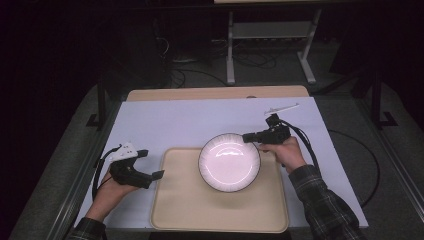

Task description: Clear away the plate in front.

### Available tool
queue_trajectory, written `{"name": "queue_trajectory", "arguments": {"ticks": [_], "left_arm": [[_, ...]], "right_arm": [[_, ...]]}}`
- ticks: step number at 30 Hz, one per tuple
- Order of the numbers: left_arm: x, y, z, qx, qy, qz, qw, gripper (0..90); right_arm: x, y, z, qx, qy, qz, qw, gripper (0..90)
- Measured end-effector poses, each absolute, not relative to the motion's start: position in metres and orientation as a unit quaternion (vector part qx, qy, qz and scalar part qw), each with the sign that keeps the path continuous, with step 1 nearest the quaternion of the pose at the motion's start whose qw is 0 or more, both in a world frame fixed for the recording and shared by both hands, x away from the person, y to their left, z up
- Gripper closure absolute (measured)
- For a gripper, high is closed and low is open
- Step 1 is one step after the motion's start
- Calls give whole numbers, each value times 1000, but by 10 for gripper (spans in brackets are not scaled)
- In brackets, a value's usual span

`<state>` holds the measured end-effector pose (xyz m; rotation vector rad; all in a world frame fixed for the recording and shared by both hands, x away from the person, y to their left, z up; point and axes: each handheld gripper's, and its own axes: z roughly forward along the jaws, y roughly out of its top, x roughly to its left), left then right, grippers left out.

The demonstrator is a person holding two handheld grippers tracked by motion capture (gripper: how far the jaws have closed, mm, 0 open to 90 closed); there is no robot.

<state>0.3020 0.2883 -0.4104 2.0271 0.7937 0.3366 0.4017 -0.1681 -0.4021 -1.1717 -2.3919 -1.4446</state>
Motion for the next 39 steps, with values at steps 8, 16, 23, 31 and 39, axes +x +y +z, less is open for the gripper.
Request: {"name": "queue_trajectory", "arguments": {"ticks": [8, 16, 23, 31, 39], "left_arm": [[302, 288, -411, 821, 321, 136, 453, 0], [302, 289, -410, 821, 320, 136, 452, 0], [302, 288, -410, 821, 320, 135, 453, 0], [302, 289, -410, 821, 321, 135, 453, 0], [302, 287, -411, 823, 318, 134, 452, 0]], "right_arm": [[388, -153, -413, -369, -807, -456, 69, 852], [383, -141, -420, -359, -817, -443, 80, 855], [379, -133, -423, -349, -825, -437, 83, 859], [376, -126, -427, -338, -834, -429, 81, 865], [375, -121, -434, -331, -843, -417, 83, 873]]}}
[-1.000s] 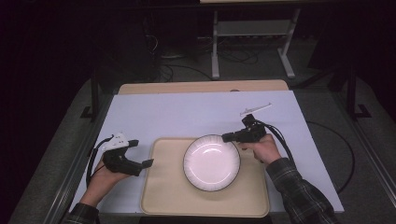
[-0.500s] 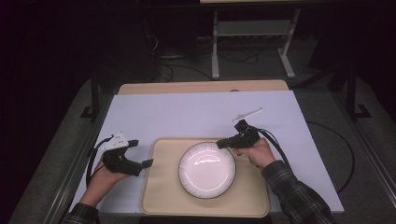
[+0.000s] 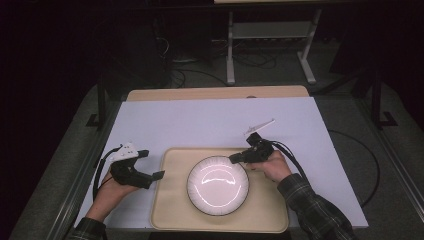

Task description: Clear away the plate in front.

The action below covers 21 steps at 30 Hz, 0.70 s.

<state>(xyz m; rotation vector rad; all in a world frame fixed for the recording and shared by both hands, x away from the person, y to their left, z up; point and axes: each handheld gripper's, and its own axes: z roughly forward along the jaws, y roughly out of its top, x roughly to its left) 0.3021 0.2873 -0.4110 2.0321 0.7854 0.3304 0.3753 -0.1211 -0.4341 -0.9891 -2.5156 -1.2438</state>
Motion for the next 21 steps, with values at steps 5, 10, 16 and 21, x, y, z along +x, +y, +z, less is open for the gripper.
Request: {"name": "queue_trajectory", "arguments": {"ticks": [5, 10, 16, 21], "left_arm": [[302, 288, -411, 822, 319, 133, 452, 0], [302, 287, -412, 824, 319, 132, 451, 0], [302, 287, -413, 825, 317, 131, 449, 0], [302, 288, -413, 825, 318, 131, 449, 0]], "right_arm": [[376, -119, -436, -331, -843, -416, 87, 873], [376, -120, -440, -329, -845, -412, 85, 868], [373, -120, -435, -320, -850, -415, 52, 757], [372, -128, -424, -315, -844, -433, 29, 537]]}}
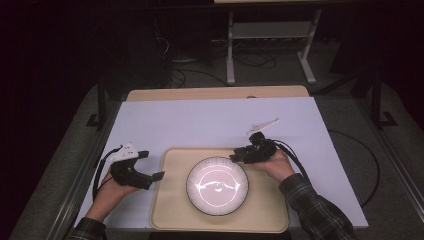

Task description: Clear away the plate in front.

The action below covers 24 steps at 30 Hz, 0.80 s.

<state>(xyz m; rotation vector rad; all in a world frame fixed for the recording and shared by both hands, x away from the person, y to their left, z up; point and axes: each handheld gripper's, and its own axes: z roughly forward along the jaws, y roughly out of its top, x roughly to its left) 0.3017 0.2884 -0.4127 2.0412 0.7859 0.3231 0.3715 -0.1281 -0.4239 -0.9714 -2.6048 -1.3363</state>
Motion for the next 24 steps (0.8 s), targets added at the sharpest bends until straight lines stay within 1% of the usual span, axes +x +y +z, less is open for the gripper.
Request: {"name": "queue_trajectory", "arguments": {"ticks": [3, 4, 5, 6, 7, 8, 9, 12, 14, 20, 24], "left_arm": [[301, 289, -413, 825, 319, 131, 448, 0], [301, 289, -413, 824, 320, 131, 448, 0], [301, 289, -413, 824, 320, 131, 448, 0], [301, 289, -413, 824, 320, 131, 448, 0], [301, 289, -413, 825, 319, 131, 448, 0], [301, 289, -413, 825, 319, 131, 447, 0], [301, 289, -413, 825, 319, 130, 448, 0], [301, 290, -413, 825, 318, 130, 448, 0], [300, 290, -414, 826, 318, 130, 447, 0], [300, 289, -414, 826, 317, 128, 448, 0], [300, 290, -414, 826, 318, 128, 448, 0]], "right_arm": [[367, -133, -415, -315, -840, -442, -10, 359], [365, -136, -412, -318, -838, -441, -32, 289], [365, -136, -412, -318, -838, -441, -32, 289], [364, -138, -410, -320, -840, -436, -45, 269], [360, -139, -408, -318, -848, -417, -73, 207], [360, -139, -408, -318, -848, -417, -73, 207], [357, -143, -408, -316, -851, -410, -88, 162], [354, -147, -408, -315, -850, -412, -91, 139], [349, -154, -405, -322, -842, -421, -103, 126], [341, -173, -400, -338, -823, -441, -121, 114], [332, -190, -397, -351, -808, -451, -143, 111]]}}
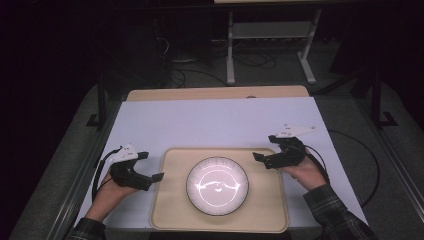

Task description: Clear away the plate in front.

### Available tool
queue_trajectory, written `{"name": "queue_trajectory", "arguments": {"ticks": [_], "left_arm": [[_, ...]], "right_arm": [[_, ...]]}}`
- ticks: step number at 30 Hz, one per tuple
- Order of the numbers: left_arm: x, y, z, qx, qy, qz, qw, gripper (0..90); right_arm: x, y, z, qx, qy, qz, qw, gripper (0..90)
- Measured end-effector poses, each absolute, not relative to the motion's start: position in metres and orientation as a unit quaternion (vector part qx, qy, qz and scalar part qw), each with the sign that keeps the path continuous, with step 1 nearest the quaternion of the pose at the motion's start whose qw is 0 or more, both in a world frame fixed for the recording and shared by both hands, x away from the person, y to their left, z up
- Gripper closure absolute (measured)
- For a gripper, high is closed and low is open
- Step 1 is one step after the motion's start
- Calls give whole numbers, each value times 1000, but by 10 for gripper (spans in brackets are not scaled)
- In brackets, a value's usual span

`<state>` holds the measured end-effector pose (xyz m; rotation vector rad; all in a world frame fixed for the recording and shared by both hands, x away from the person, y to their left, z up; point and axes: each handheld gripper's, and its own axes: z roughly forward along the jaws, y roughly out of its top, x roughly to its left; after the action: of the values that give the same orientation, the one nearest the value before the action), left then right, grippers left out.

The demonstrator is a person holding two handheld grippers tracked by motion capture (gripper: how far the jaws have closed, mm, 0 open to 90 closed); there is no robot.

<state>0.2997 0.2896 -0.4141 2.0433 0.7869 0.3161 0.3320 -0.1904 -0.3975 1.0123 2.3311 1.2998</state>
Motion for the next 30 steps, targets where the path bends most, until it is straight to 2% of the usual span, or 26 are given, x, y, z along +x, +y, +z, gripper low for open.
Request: {"name": "queue_trajectory", "arguments": {"ticks": [5, 16, 30], "left_arm": [[299, 290, -413, 825, 319, 131, 448, 0], [299, 292, -414, 825, 319, 132, 448, 0], [297, 294, -416, 827, 319, 132, 444, 0]], "right_arm": [[317, -214, -398, 367, 795, 451, 171, 108], [295, -242, -403, 381, 783, 448, 204, 97], [272, -264, -415, 400, 778, 434, 214, 84]]}}
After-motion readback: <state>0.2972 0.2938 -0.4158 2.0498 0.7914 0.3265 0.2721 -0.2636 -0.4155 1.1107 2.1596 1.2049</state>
